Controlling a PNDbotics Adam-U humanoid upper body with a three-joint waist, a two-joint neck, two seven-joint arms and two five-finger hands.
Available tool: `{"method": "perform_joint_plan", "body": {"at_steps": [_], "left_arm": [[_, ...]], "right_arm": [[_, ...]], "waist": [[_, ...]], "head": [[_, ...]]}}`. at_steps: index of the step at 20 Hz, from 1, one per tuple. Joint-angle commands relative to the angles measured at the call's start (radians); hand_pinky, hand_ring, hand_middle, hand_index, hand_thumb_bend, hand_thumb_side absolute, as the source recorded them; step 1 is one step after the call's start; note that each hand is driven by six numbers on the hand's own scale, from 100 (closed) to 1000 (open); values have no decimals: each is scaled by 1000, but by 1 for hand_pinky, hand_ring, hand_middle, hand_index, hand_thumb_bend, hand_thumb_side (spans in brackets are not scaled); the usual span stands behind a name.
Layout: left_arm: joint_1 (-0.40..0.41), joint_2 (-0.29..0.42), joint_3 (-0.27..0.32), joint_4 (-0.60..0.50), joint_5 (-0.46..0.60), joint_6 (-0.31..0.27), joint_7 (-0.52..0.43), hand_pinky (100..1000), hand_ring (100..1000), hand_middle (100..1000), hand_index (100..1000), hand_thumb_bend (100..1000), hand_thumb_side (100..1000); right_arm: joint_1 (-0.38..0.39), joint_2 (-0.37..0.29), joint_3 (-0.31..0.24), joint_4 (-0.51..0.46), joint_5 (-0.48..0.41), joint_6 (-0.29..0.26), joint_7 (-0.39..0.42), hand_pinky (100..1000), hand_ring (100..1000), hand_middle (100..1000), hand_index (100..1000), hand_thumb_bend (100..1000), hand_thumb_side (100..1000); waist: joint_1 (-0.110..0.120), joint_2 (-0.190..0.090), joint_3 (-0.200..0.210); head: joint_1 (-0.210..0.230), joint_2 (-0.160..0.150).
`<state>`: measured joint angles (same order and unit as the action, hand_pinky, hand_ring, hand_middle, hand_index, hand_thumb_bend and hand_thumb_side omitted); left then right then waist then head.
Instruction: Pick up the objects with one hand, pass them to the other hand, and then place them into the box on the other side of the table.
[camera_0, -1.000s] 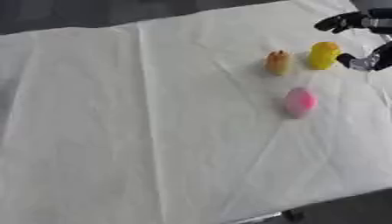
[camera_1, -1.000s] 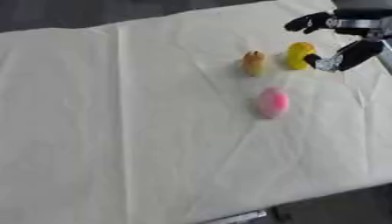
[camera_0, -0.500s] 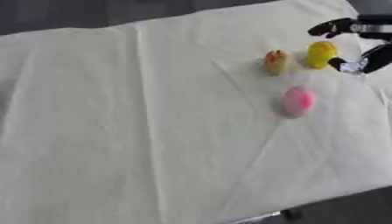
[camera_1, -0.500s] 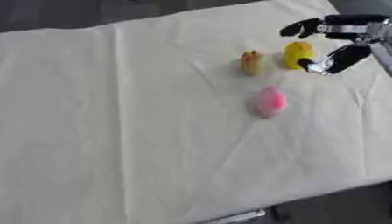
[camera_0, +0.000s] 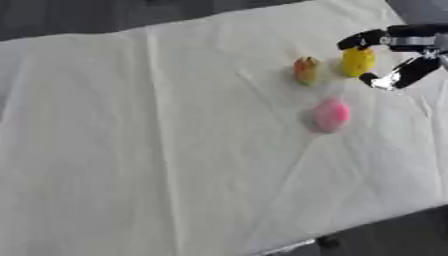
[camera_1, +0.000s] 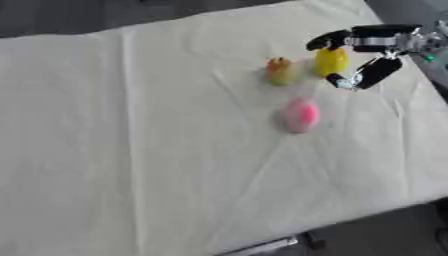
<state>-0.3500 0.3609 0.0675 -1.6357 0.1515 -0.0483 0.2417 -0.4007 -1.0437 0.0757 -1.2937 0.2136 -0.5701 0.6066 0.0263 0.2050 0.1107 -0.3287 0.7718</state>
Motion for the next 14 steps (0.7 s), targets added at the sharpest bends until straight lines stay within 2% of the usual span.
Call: {"method": "perform_joint_plan", "body": {"at_steps": [1,6,12,14], "left_arm": [[-4,38,0,-12,-3,-1,-6,795,829,922,855,119,858],[-2,40,0,-11,-3,-2,-7,796,832,922,854,119,858],[0,41,-3,-10,-2,-1,-9,797,833,922,854,119,856],[2,41,-3,-9,-2,-1,-10,798,833,922,854,119,857]], "right_arm": [[-19,-24,-1,-1,19,-26,33,939,1000,1000,1000,100,405],[-20,-14,10,-9,41,-55,89,939,1000,1000,1000,100,455],[-35,7,16,-5,54,-70,132,938,1000,1000,1000,112,456],[-37,13,20,-5,62,-75,137,930,1000,964,1000,129,464]], "waist": [[-17,-38,-4],[-18,-41,-8],[-18,-47,-11],[-18,-50,-12]], "head": [[2,-2],[9,-2],[12,-2],[14,-2]]}}
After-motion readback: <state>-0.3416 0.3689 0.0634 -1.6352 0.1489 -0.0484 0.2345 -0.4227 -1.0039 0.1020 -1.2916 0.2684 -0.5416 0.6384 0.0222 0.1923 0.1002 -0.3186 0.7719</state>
